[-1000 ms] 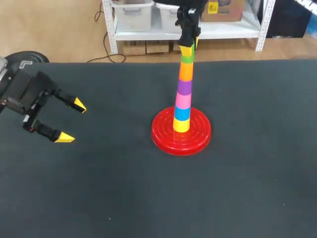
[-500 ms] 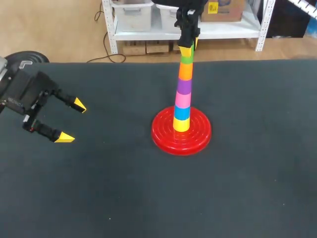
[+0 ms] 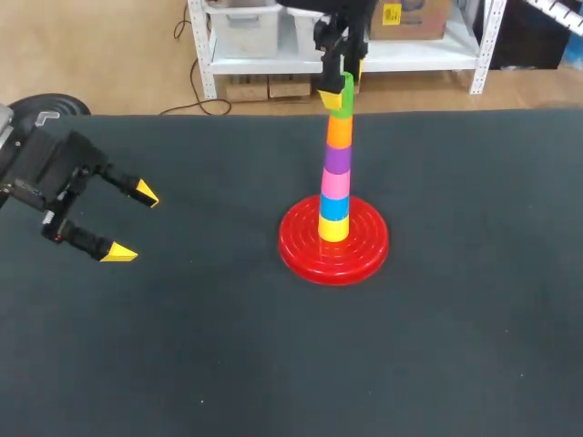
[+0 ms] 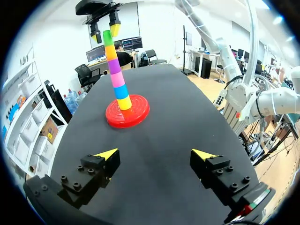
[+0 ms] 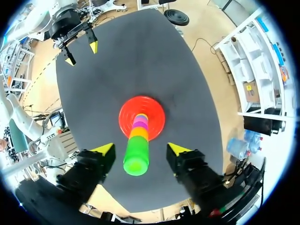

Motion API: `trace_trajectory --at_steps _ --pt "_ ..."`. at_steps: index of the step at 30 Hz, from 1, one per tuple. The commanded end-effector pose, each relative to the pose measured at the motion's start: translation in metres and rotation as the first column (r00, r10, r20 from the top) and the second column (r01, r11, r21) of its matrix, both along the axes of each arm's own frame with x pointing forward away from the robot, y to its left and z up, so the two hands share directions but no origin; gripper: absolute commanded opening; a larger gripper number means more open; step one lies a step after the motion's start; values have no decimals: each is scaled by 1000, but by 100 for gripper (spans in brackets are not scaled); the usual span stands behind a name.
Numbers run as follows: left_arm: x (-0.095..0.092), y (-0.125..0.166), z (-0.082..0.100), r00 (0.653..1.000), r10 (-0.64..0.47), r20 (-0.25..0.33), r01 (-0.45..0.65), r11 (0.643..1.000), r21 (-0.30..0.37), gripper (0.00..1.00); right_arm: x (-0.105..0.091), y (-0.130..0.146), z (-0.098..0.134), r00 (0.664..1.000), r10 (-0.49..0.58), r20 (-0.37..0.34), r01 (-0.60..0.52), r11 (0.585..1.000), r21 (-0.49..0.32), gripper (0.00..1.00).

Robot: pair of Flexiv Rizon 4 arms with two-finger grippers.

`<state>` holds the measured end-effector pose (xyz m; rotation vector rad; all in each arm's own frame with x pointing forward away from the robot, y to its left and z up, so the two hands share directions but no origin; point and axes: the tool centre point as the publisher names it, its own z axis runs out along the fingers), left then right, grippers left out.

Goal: Pick up and stack the cylinders on the red base in this order: pink,purple,orange,green

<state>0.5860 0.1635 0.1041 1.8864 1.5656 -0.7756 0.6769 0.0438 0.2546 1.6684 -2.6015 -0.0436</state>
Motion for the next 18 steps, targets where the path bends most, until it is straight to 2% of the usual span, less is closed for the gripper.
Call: trace_trajectory --at_steps 1,3,8,10,18 --pt "0 1 -1 1000 -1 2 1 1000 -1 100 -18 -6 7 997 -6 79 5 1000 15 100" --pt "0 1 -1 1000 -1 2 1 1000 -1 100 -22 -8 12 995 -5 103 2 1000 31 100" --pt "0 1 -1 1000 -1 2 1 1000 -1 100 -44 -15 25 977 -13 215 -3 997 75 100" --pt "0 1 -1 1000 -1 2 1 1000 -1 100 -56 -22 28 962 -4 273 -39 988 152 100" --pt "0 1 -1 1000 -1 2 1 1000 -1 100 -85 -49 11 941 -53 335 -55 951 305 100"
